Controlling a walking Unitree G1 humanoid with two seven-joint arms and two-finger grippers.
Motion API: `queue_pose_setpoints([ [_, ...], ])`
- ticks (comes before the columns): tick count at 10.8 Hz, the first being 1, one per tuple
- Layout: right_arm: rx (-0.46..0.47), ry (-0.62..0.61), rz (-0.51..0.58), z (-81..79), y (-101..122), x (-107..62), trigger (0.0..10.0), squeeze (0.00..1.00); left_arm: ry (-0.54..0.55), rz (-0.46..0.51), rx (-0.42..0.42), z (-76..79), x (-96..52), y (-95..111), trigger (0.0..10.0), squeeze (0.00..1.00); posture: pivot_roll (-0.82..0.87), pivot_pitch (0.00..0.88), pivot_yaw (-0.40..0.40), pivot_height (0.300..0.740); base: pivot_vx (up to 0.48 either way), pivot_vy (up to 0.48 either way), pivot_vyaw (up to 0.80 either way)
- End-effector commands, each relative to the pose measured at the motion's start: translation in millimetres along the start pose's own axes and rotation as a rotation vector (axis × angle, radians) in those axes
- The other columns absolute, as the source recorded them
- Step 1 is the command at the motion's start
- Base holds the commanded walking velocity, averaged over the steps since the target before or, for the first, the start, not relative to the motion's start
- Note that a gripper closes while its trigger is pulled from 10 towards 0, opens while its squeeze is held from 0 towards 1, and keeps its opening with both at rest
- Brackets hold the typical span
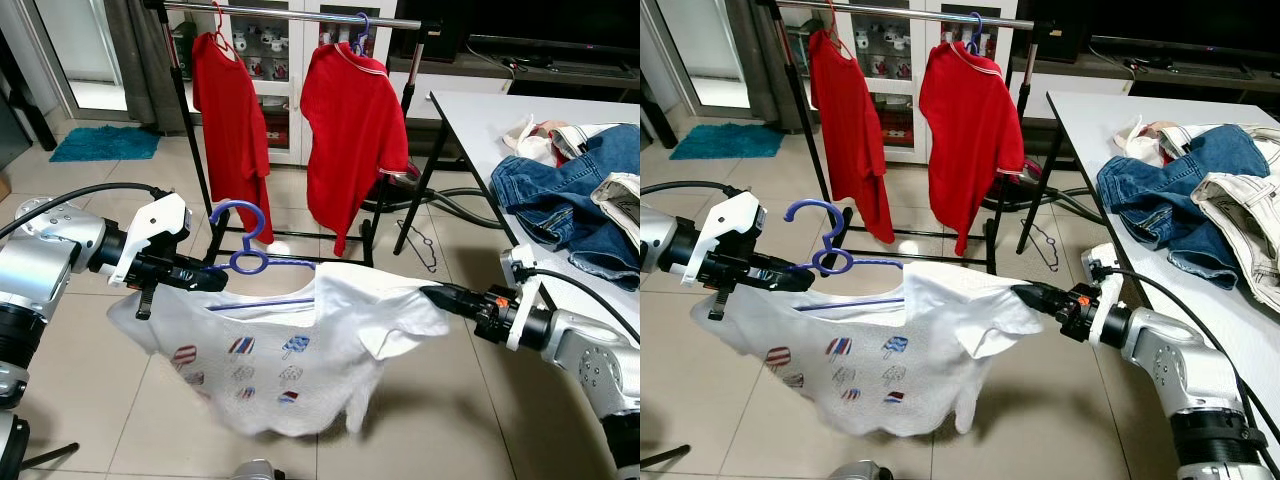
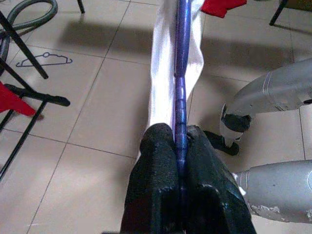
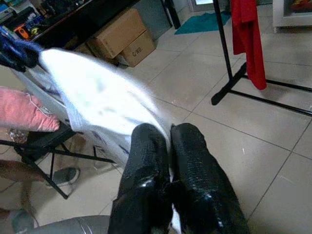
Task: Hang hanger
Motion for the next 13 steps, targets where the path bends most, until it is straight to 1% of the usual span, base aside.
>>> queue_pose_setpoints([
  [1, -0.039, -0.014, -0.073, -1.4, -7.3, -1.9, 10.0, 1.00, -0.001, 0.046, 0.011, -1.4, -4.2, 10.2, 0.0, 0.00, 0.10, 0.000, -0.005, 0.740, 0.000, 0.000, 0.00],
  [2, -0.061, -0.014, -0.122, -3.5, -14.0, 0.6, 10.0, 1.00, -0.013, 0.079, 0.007, -0.2, -2.7, 14.1, 0.0, 0.00, 0.10, 0.000, -0.005, 0.740, 0.000, 0.000, 0.00],
  [3, -0.062, -0.010, -0.125, -4.0, -13.9, 0.8, 10.0, 1.00, -0.011, 0.079, 0.006, -0.4, -2.7, 14.1, 0.0, 0.00, 0.10, 0.000, -0.005, 0.740, 0.000, 0.000, 0.00],
  [5, -0.105, 0.011, -0.168, -7.9, -14.5, -2.7, 10.0, 1.00, -0.007, 0.080, 0.004, -0.6, -0.6, 13.4, 0.0, 0.00, 0.10, 0.000, -0.008, 0.740, 0.000, 0.000, 0.00],
  [6, -0.197, 0.080, -0.112, -24.9, 10.2, -5.0, 10.0, 1.00, -0.023, 0.063, 0.006, 2.4, 3.7, 9.7, 0.0, 0.00, 0.10, 0.000, -0.003, 0.740, 0.000, 0.000, 0.00],
  [7, -0.263, 0.165, -0.058, -45.9, 32.9, -2.7, 10.0, 1.00, -0.035, 0.064, 0.009, 3.7, 9.1, 9.9, 0.0, 0.00, 0.10, 0.000, -0.001, 0.740, 0.000, 0.000, 0.00],
  [8, -0.380, 0.227, -0.080, -67.8, 44.0, 6.8, 10.0, 0.92, -0.049, 0.075, 0.024, 4.6, 19.1, 12.8, 0.0, 0.00, 0.09, 0.000, 0.002, 0.740, 0.000, 0.000, 0.00],
  [9, -0.469, 0.264, -0.097, -85.4, 46.2, 23.9, 10.0, 0.00, -0.063, 0.069, 0.056, 4.9, 31.0, 15.6, 0.0, 0.00, 0.09, 0.000, -0.001, 0.740, 0.000, 0.000, 0.00],
  [10, -0.486, 0.289, -0.083, -97.6, 47.2, 39.2, 10.0, 0.00, -0.072, 0.063, 0.077, 5.0, 40.8, 17.6, 0.0, 0.00, 0.09, 0.000, -0.005, 0.740, 0.000, 0.000, 0.00],
  [11, -0.495, 0.277, -0.081, -105.0, 44.8, 56.0, 10.0, 0.00, -0.084, 0.060, 0.096, 6.1, 49.9, 20.0, 0.0, 0.00, 0.09, 0.000, -0.005, 0.740, 0.000, 0.000, 0.00],
  [12, -0.504, 0.248, -0.090, -106.7, 42.3, 67.2, 10.0, 0.00, -0.106, 0.027, 0.132, 8.7, 56.6, 19.4, 0.0, 0.00, 0.09, 0.000, -0.006, 0.740, 0.000, 0.000, 0.00],
  [13, -0.509, 0.238, -0.092, -106.9, 41.9, 70.5, 10.0, 0.00, -0.113, 0.011, 0.146, 9.5, 58.0, 18.4, 0.0, 0.00, 0.10, 0.000, -0.006, 0.740, 0.000, 0.000, 0.00],
])
Point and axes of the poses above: a point about 5 cm out from each wrist's last joint towards the gripper, its own x axis pointing out of the wrist towards the gripper, its own y axis along the axis of the wrist's last joint, z = x × y, the point moved 3 cm from there along x, pointing out of the wrist towards the gripper, and after that the axes turned 5 degrees about x, right-handed, at the moved point
